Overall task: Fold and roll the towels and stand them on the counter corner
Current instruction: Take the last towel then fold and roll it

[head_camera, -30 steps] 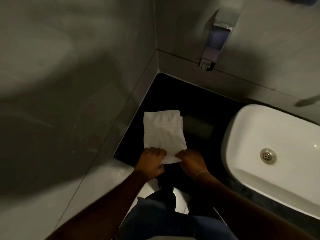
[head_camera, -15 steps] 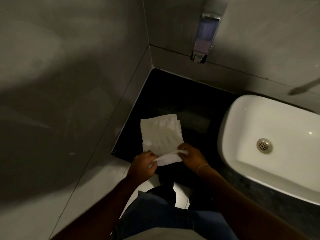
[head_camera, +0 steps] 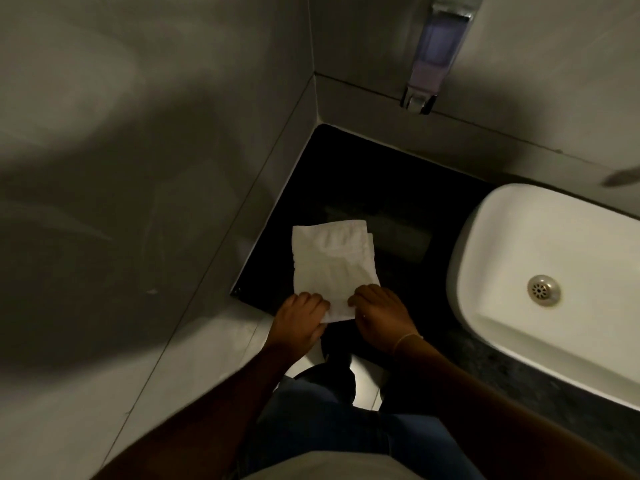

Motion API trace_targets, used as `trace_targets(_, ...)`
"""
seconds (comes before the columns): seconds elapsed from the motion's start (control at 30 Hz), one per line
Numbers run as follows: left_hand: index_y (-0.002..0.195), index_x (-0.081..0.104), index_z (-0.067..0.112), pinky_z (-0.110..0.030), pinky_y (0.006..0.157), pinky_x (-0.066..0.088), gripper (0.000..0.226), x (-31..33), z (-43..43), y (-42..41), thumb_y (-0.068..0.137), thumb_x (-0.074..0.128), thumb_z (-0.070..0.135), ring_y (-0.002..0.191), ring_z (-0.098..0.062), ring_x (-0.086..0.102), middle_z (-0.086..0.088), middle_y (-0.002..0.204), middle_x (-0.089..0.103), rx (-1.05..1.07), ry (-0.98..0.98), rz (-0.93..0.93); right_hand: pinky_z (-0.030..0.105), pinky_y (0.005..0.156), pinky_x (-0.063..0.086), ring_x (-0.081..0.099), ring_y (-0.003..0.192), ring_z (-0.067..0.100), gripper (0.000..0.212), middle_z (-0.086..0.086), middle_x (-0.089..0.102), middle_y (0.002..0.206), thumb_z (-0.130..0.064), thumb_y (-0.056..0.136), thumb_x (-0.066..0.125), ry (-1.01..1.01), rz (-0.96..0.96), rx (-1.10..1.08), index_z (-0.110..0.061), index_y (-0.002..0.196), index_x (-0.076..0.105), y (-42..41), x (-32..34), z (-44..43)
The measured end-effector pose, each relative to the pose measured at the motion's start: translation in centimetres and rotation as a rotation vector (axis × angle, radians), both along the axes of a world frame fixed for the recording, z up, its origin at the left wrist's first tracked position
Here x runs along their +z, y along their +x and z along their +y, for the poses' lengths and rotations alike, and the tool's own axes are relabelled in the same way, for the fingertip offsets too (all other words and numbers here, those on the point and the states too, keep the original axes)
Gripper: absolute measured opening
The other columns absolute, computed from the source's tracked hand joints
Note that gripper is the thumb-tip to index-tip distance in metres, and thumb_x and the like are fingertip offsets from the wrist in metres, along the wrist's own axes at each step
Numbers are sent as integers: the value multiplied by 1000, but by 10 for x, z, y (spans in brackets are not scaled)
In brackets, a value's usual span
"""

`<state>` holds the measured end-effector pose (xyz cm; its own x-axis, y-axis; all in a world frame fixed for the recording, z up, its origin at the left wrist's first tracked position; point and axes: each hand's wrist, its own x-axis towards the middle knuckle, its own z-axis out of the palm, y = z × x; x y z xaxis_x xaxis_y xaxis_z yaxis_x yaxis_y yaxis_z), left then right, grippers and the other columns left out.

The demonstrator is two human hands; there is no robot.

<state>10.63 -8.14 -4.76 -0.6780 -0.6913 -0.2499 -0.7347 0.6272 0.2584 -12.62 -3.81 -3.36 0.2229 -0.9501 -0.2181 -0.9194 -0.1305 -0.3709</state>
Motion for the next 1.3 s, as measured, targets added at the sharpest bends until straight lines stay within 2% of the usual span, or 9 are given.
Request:
trace_targets(0.17,105,67,20,-35,71,53,33,17,-22,-12,74,59,26,85,-28,67,-4,95,71,235,175,109,38,86,54,59,114,24,43,-2,56,130,-35,86,62,89,-9,16,-29,128,55,-10,5,-10)
trace_targets(0.3,111,52,26,-36,73,56,26,36,-44,-25,86,57,29,81,-30,67,-5,88,68,419,413,59,32,81,52,63,101,22,39,-4,61,121,-36,91,57,361,-269,-276,-42,128,45,-14,17,-31)
trace_targets(0.47,95,65,22,-38,83,49,15,20,-34,-17,88,54,30,96,-25,64,0,107,65,227,64,42,37,87,52,53,110,23,28,0,49,125,-40,90,63,309,-261,-400,-36,116,55,-18,6,-33)
trace_targets(0.67,124,61,25,-43,107,39,46,14,-8,-5,83,66,44,115,-23,57,1,123,64,104,-35,-89,44,92,46,55,111,28,36,2,60,119,-46,84,69,-61,17,-122,-25,113,65,-3,8,-26)
trace_targets(0.77,111,68,20,-44,113,40,40,21,-22,-8,73,70,31,107,-24,64,0,108,71,230,12,41,46,106,40,50,125,26,61,1,53,135,-50,78,70,59,51,70,-29,132,52,-1,10,-21)
trace_targets(0.93,100,62,18,-46,110,44,26,42,-40,-10,76,67,26,100,-32,62,-9,87,71,429,150,187,40,92,53,60,110,24,54,-3,60,127,-43,81,66,310,-208,-179,-44,131,45,-6,22,-43)
trace_targets(1.03,103,64,19,-46,115,37,25,34,-43,-4,80,60,28,108,-31,61,-8,103,72,413,105,163,41,81,58,66,92,20,39,-3,65,109,-49,80,65,498,-370,-327,-49,115,48,-7,24,-59)
trace_targets(1.13,125,64,19,-49,117,35,36,20,-35,-4,91,57,30,124,-25,57,-5,137,63,274,-72,159,39,88,55,65,101,21,27,0,67,112,-44,84,67,508,-399,-424,-37,110,62,-5,15,-63)
trace_targets(1.3,154,39,21,-53,124,26,76,17,-27,-12,87,71,41,147,-27,40,-6,158,46,14,-51,-106,45,105,42,46,126,27,46,3,45,137,-51,86,64,461,-112,-449,-28,125,60,0,8,-75)
